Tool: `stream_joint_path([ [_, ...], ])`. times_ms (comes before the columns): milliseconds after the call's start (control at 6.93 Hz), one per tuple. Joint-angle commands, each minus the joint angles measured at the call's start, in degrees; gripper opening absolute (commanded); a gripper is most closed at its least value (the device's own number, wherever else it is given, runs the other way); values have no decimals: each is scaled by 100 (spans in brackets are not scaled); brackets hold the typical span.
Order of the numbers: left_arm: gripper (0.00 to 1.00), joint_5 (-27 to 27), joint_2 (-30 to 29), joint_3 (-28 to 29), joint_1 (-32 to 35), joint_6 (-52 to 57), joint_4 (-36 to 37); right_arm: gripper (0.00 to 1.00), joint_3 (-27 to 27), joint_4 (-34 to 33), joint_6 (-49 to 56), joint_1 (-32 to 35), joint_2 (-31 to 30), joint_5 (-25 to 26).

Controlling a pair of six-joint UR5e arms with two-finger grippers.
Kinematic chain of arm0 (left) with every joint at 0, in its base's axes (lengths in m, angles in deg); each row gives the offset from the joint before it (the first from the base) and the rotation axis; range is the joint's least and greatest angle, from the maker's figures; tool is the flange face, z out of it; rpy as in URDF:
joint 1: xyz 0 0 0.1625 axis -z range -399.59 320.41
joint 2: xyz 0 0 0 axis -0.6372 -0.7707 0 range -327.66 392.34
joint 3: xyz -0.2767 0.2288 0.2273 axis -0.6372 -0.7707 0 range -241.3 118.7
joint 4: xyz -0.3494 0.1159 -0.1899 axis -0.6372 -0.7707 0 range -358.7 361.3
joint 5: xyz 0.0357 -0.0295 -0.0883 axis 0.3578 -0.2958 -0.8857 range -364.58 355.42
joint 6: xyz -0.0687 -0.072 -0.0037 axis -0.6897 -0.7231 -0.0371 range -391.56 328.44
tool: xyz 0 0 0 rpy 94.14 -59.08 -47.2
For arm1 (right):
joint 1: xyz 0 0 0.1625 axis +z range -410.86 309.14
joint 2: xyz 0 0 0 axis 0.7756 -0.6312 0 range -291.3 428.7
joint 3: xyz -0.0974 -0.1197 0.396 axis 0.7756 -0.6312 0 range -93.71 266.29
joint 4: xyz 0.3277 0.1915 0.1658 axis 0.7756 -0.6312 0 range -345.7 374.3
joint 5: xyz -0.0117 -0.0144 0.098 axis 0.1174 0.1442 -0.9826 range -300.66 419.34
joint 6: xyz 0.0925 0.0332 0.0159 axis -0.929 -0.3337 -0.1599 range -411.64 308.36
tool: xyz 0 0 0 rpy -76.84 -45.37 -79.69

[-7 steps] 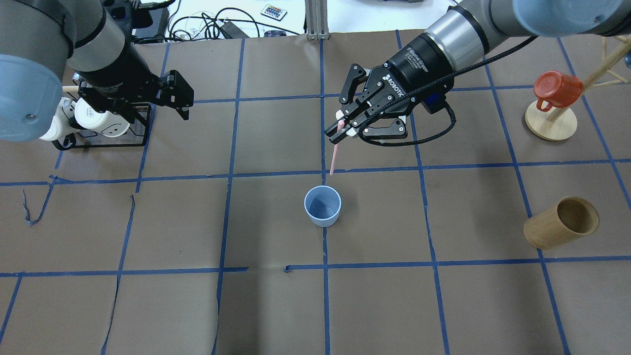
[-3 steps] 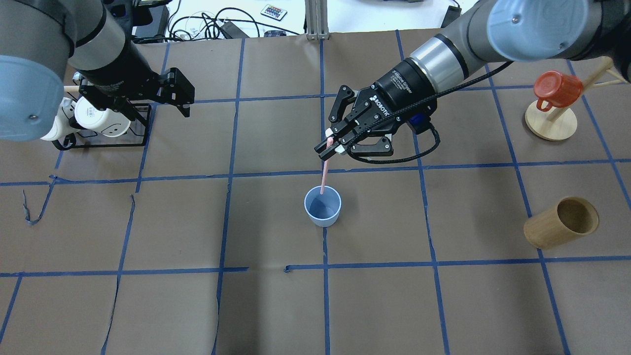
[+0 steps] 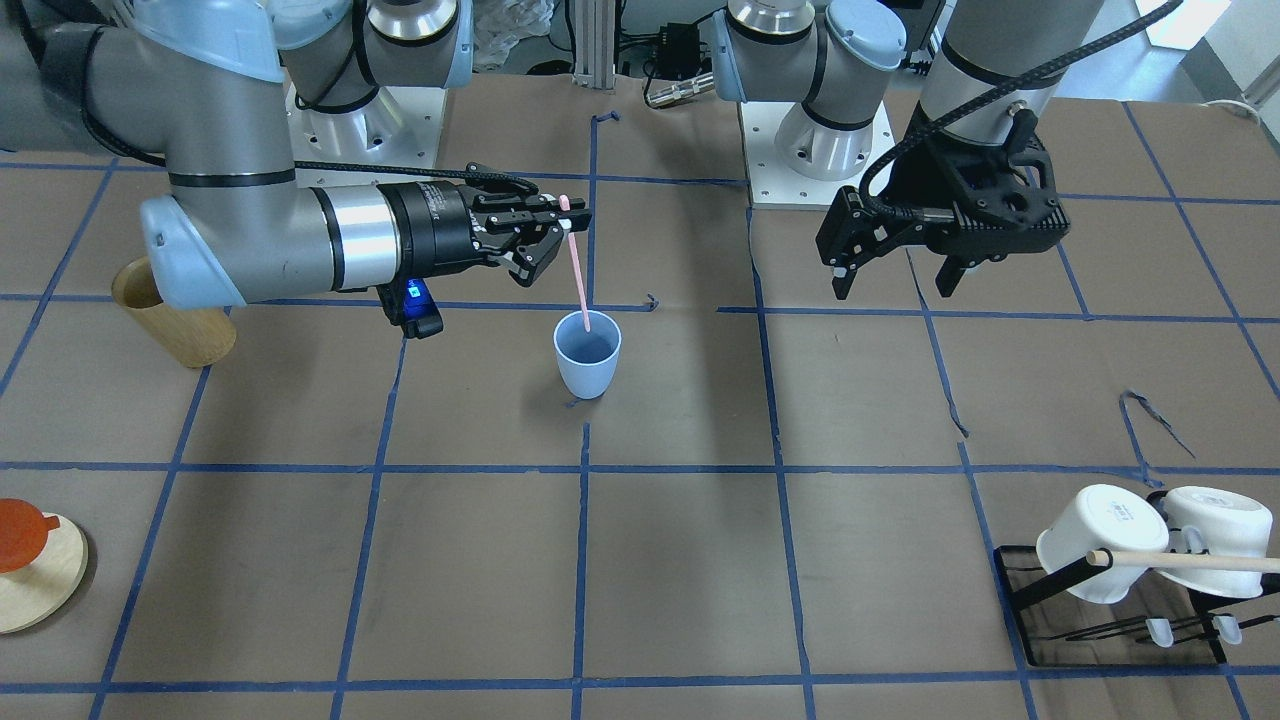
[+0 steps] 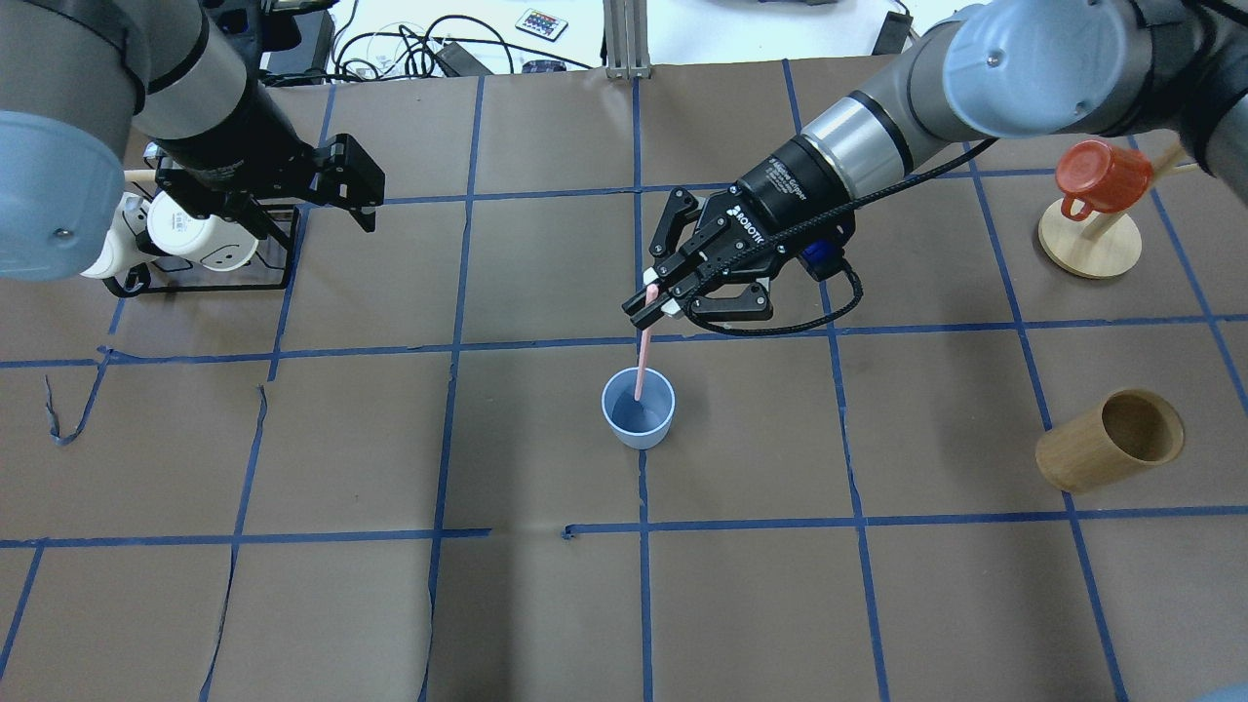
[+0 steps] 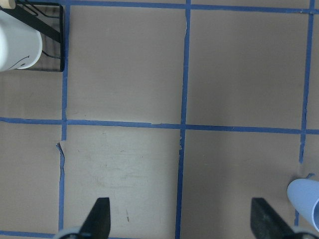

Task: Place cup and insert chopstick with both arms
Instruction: 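Lower the chopstick into the blue cup with the right gripper and open it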

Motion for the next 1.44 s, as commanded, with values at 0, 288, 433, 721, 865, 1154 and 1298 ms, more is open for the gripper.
stream_joint_path([
  [0, 100, -7, 3, -11, 0, 1, 0, 10, 21, -124, -105, 0, 47, 0],
  [288, 100, -7, 3, -11, 0, 1, -9, 11, 48, -203, -106, 0, 100, 9],
  [433, 100, -7, 3, -11, 0, 1, -35, 63, 57, -221, -97, 0, 126, 9],
  [721, 100, -7, 3, -11, 0, 1, -35, 88, 39, -178, -106, 0, 109, 18],
  [865, 100, -7, 3, -11, 0, 1, -44, 88, -13, -186, -132, 0, 83, 44],
  [1154, 100, -7, 3, -11, 0, 1, -61, 88, -153, -955, -935, -8, -179, 488],
  [1298, 100, -7, -6, -11, 0, 1, -61, 88, -346, -1203, -1123, -8, -303, 1223],
])
